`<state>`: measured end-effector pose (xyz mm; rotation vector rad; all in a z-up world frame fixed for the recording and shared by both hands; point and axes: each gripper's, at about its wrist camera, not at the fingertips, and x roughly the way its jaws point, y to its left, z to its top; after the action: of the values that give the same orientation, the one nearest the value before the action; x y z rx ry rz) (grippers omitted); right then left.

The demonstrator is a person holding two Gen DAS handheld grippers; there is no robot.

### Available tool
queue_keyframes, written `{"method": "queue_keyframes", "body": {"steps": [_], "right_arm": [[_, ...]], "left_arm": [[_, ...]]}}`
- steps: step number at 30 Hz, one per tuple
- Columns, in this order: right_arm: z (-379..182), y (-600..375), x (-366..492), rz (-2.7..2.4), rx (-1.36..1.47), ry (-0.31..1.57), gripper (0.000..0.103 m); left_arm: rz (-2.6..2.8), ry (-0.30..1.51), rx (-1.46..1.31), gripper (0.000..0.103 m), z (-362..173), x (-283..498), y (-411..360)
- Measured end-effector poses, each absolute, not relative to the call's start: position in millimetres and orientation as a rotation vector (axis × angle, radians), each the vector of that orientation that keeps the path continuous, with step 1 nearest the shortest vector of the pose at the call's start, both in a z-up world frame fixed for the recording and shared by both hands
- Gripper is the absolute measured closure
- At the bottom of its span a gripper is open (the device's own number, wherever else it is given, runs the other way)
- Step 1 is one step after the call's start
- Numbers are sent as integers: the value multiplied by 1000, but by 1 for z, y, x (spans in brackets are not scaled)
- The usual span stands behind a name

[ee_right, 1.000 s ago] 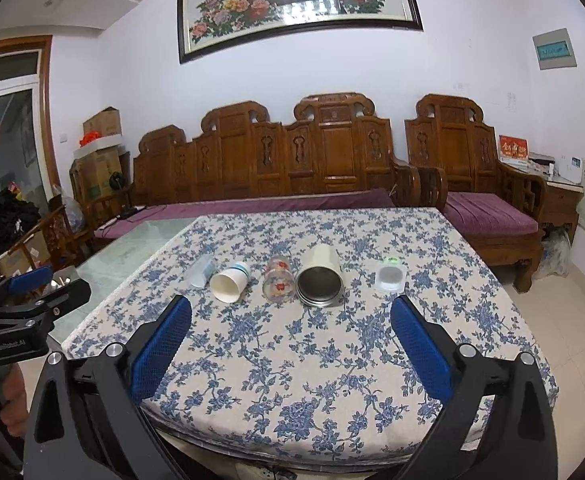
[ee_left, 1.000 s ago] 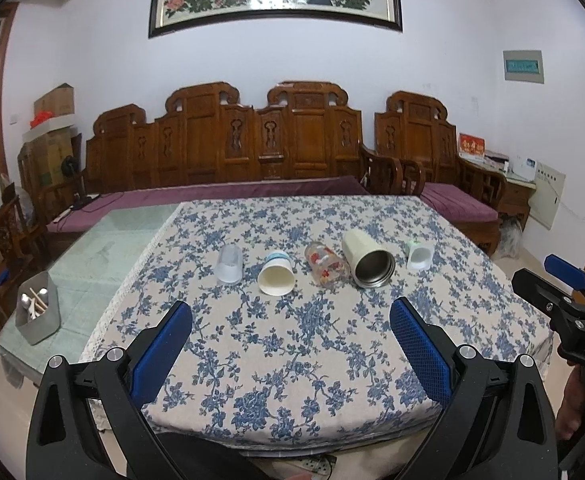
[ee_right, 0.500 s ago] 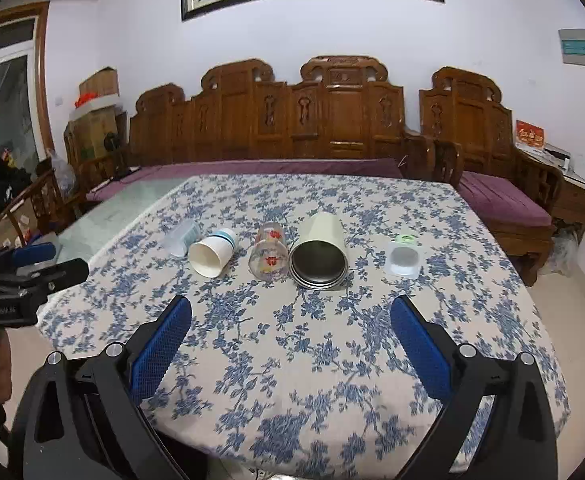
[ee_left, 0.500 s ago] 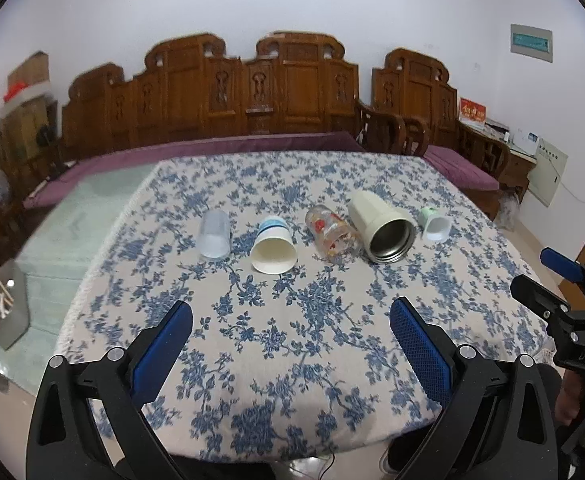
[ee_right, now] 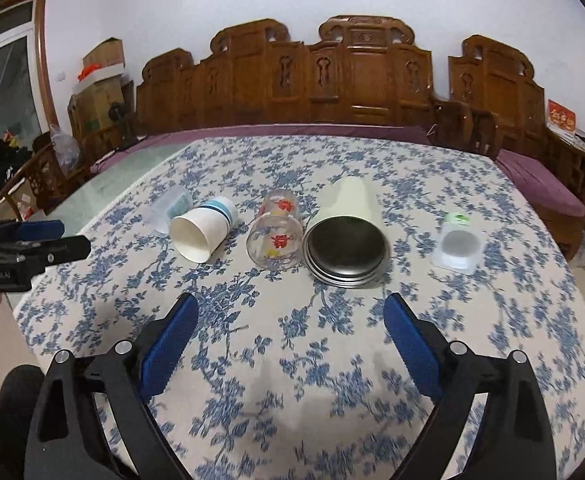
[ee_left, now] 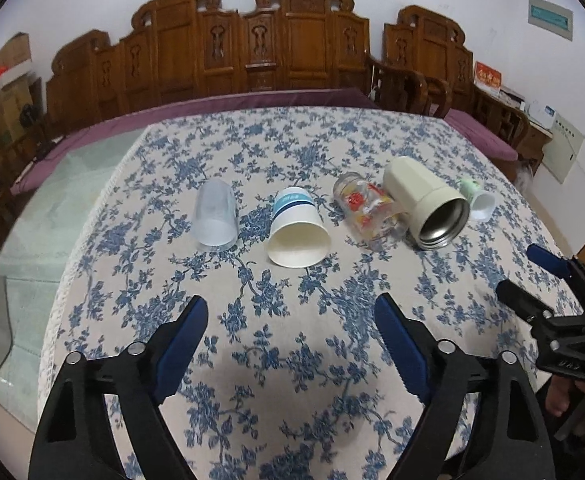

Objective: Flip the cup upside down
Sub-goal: 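Reach the left gripper to the white striped paper cup and close on it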

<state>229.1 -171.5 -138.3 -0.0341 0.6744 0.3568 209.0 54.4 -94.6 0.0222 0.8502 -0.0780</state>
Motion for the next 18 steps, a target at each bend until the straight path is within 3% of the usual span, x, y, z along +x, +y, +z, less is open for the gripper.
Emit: {"method": "queue_keyframes", "body": {"steps": [7, 18], "right_arm": [[-158, -154, 262, 394, -56, 696, 13], [-183, -154, 270, 436, -18, 729, 13]], "left_arm": [[-78, 923, 23, 30, -102, 263, 61], [-100, 1049, 62, 32, -127, 346, 42]]}}
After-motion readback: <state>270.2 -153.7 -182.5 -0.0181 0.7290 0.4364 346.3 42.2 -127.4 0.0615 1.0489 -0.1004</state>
